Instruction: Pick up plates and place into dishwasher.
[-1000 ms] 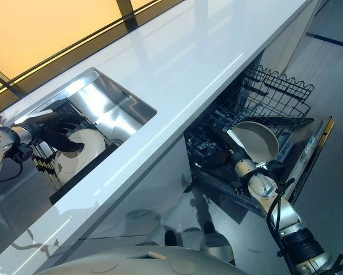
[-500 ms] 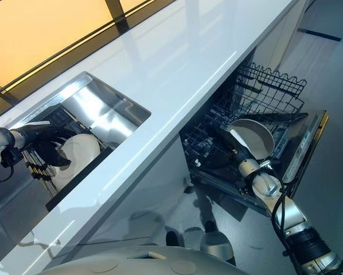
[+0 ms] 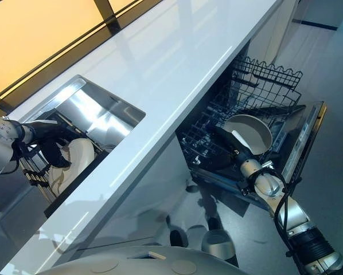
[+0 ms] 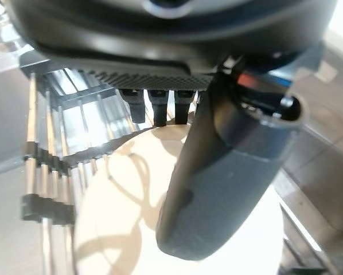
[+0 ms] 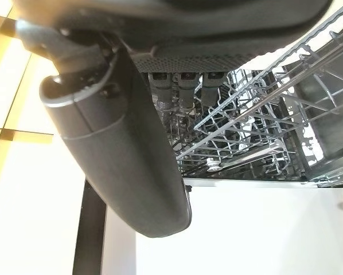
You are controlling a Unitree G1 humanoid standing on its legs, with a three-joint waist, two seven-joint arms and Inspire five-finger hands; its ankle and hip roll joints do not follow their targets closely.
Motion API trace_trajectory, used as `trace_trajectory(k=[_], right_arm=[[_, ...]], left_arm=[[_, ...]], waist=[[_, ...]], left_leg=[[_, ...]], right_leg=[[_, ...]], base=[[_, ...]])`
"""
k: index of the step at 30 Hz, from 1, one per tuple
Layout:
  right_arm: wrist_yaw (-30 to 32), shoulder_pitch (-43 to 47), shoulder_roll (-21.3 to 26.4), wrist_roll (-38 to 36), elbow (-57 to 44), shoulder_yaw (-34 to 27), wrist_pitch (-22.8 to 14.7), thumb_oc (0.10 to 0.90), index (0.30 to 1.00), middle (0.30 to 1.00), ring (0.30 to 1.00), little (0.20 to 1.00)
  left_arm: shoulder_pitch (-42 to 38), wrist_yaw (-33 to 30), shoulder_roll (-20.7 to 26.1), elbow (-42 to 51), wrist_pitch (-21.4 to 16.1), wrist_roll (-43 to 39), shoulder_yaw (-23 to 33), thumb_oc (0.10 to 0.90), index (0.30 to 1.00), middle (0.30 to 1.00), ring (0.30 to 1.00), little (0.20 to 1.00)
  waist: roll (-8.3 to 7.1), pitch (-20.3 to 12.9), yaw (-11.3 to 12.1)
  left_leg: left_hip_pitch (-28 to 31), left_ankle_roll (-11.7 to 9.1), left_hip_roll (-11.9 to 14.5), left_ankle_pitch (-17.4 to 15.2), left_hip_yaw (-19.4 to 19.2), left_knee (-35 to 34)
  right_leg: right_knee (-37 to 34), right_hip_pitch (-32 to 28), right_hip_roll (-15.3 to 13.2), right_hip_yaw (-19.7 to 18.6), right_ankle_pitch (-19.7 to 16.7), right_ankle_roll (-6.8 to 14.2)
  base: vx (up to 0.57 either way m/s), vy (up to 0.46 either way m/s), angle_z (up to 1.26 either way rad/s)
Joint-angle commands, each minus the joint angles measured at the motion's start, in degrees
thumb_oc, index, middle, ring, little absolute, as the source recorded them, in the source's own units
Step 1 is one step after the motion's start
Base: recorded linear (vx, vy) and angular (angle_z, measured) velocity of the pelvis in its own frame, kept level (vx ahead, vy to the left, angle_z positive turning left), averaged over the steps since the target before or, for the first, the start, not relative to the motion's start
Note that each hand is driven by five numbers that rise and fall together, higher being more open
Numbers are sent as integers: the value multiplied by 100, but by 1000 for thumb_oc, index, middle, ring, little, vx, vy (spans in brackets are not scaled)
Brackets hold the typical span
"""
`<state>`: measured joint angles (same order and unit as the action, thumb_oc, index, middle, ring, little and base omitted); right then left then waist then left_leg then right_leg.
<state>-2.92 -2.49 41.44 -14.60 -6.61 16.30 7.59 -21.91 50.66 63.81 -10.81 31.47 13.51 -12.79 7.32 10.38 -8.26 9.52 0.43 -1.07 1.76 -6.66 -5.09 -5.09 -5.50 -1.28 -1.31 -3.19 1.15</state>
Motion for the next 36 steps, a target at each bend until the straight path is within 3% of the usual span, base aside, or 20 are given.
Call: trace_trajectory(k=[1,3,4,10,20,32,33,34,35,36], right_arm=[[133,336,45,-101,-527,-133,-679,800,900,900,900,900],[105,277,-1,-53,-551,-183,-696,800,900,900,900,900],[89,253,-34,-11,-547,-194,-710,800,900,900,900,900],[92,213,-82,69,-527,-198,-765,800,900,900,900,900],[180,269,4,-7,-609,-244,-715,800,900,900,900,900],[168,392,81,-99,-626,-293,-686,800,900,900,900,900],[149,391,80,-88,-624,-300,-690,800,900,900,900,900],[141,423,97,-101,-635,-300,-665,800,900,900,900,900],[138,454,94,-103,-602,-295,-667,800,900,900,900,900],[143,476,101,-111,-581,-277,-675,800,900,900,900,900]], left_arm=[[278,437,-240,527,23,-1668,-452,372,533,533,533,472],[396,190,-309,673,39,-2081,-315,155,347,347,347,255],[427,137,-325,729,39,-2187,-258,100,300,300,300,200],[569,-102,-390,935,23,-2796,-69,100,300,300,300,200],[1006,957,-173,992,236,-1541,151,100,300,300,300,200],[1382,950,-66,1077,182,-1522,591,100,300,300,300,200],[1406,892,-57,1077,168,-1498,629,144,338,338,338,244],[1412,780,-40,1067,161,-1499,659,399,556,556,556,499],[1420,650,-33,1010,63,-1364,718,435,587,587,587,535],[1406,438,-4,972,-17,-1349,729,547,684,684,684,647]], waist=[[-182,-83,52],[-179,-91,59],[-176,-97,65],[-166,-165,112],[-163,-232,239],[-219,-283,397],[-224,-288,401],[-229,-286,409],[-233,-290,428],[-238,-294,435]], left_leg=[[-315,143,-460,-176,26,83],[-316,137,-453,-168,7,88],[-314,138,-450,-165,3,90],[-275,118,-443,-155,-11,49],[-259,98,-459,-163,65,72],[-257,86,-451,-155,129,63],[-255,84,-453,-158,133,65],[-251,85,-453,-156,144,61],[-250,84,-453,-154,147,59],[-255,80,-457,-154,156,61]], right_leg=[[398,177,66,118,228,559],[404,161,58,134,238,557],[406,156,54,145,239,559],[343,93,23,258,226,567],[266,25,-23,322,193,581],[261,-6,-57,430,185,585],[258,-11,-60,432,184,584],[260,-11,-60,434,181,582],[258,-16,-62,442,180,583],[256,-18,-67,446,185,583]], base=[[-31,1,0],[-32,10,0],[0,0,0],[-19,8,-1],[-52,13,1],[-43,10,2],[-30,12,4],[-19,10,3],[-20,11,3],[0,0,0]])
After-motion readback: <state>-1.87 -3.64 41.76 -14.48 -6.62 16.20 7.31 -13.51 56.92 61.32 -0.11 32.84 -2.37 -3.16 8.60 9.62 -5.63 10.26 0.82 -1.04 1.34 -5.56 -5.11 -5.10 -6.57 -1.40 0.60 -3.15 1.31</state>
